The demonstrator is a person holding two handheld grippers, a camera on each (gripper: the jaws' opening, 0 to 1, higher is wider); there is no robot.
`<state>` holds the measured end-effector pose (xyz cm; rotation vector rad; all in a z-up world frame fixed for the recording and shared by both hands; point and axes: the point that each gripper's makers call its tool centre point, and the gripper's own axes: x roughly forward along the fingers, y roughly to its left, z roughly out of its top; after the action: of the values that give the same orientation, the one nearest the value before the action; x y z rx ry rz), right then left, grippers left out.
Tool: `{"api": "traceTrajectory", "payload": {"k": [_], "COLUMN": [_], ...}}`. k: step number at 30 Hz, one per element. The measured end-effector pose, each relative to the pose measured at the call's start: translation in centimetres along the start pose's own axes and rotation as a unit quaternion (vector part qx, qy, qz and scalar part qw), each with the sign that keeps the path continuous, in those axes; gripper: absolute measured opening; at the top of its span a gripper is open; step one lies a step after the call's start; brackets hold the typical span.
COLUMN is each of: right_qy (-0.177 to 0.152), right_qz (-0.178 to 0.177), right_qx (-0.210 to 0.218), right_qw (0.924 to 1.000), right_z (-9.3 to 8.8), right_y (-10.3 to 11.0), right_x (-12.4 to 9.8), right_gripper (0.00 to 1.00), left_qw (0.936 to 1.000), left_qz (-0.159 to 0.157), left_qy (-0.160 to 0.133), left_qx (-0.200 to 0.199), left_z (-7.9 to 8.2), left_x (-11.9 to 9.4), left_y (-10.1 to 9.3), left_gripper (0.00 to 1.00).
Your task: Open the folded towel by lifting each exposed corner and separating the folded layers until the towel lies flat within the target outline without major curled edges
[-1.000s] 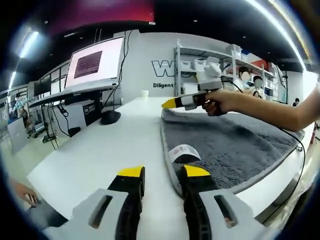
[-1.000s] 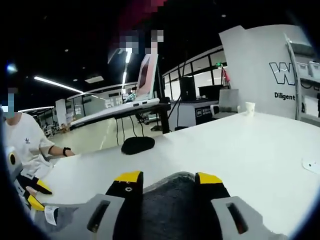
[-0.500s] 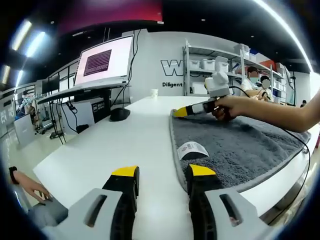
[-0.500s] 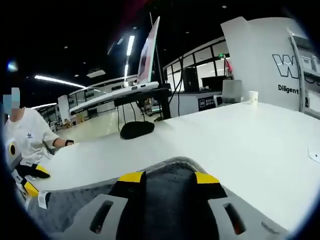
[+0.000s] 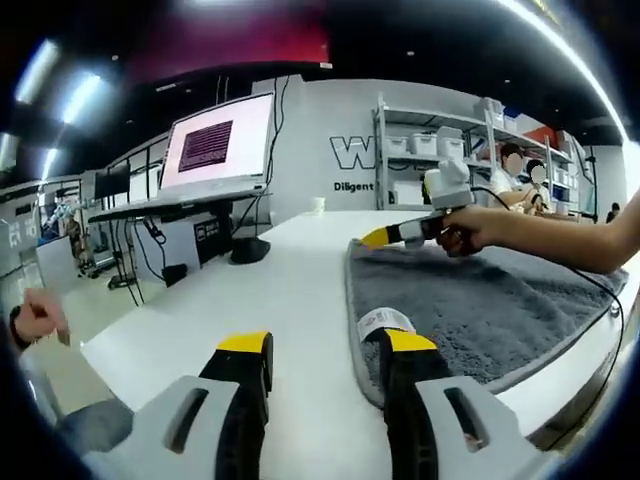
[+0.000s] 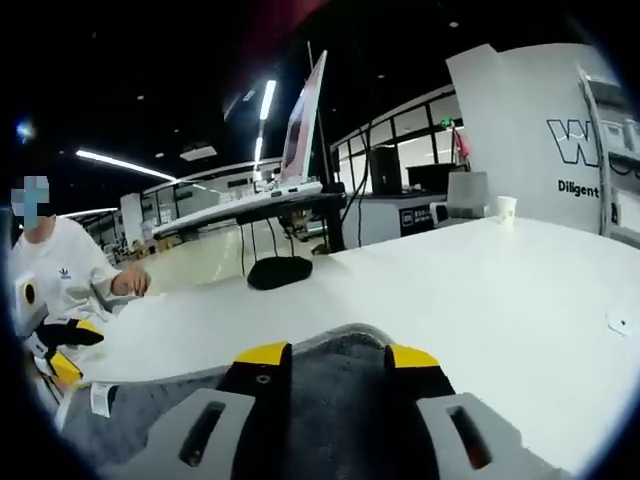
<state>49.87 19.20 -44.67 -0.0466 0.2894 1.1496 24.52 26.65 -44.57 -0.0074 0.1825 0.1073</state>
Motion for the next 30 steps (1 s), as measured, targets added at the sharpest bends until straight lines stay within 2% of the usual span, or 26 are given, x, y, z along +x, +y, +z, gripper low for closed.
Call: {"api": "traceTrajectory", "payload": {"k": [3, 9, 13, 18, 21, 24, 30], "right_qy": [-0.009, -0.017, -0.020, -0.026, -0.030, -0.042, -0.041], "right_qz": [-0.004, -0.011, -0.018, -0.034, -0.042, -0.059, -0.068], "right_qx": [-0.025, -0.037, -0.040, -0.048, -0.051, -0.059, -0.067], "right_qw": [0.9996, 0.9991, 0.9988, 0.9979, 0.9974, 0.9956, 0.9946], "right_z": [1.0, 1.7, 1.7, 1.8, 2.1, 2.7, 2.2], "right_y": [-0.3, -0.7, -0.9, -1.3, -1.6, -2.1, -1.9], "right_x": [-1.2, -3.8, -5.7, -9.2, -10.4, -12.7, -15.4], "right_gripper": [0.36, 0.39, 0.40, 0.41, 0.43, 0.43, 0.45], "left_qw": [1.0000, 0.9991, 0.9984, 0.9960, 0.9949, 0.9931, 0.9904], "left_qz": [-0.003, -0.031, -0.046, -0.077, -0.087, -0.103, -0.122], "left_qy": [-0.005, -0.026, -0.032, -0.046, -0.051, -0.055, -0.064], "left_qx": [-0.004, -0.010, -0.003, 0.001, 0.004, 0.007, 0.003], "left_z": [0.5, 1.6, 2.1, 3.0, 3.3, 3.6, 4.1], "left_x": [-0.2, -0.4, -0.5, -0.4, -0.2, 0.1, 0.5], "left_y": [-0.4, -2.5, -3.8, -5.9, -6.6, -7.6, -8.9], "left_gripper": [0.46, 0.49, 0.51, 0.54, 0.55, 0.57, 0.59]}}
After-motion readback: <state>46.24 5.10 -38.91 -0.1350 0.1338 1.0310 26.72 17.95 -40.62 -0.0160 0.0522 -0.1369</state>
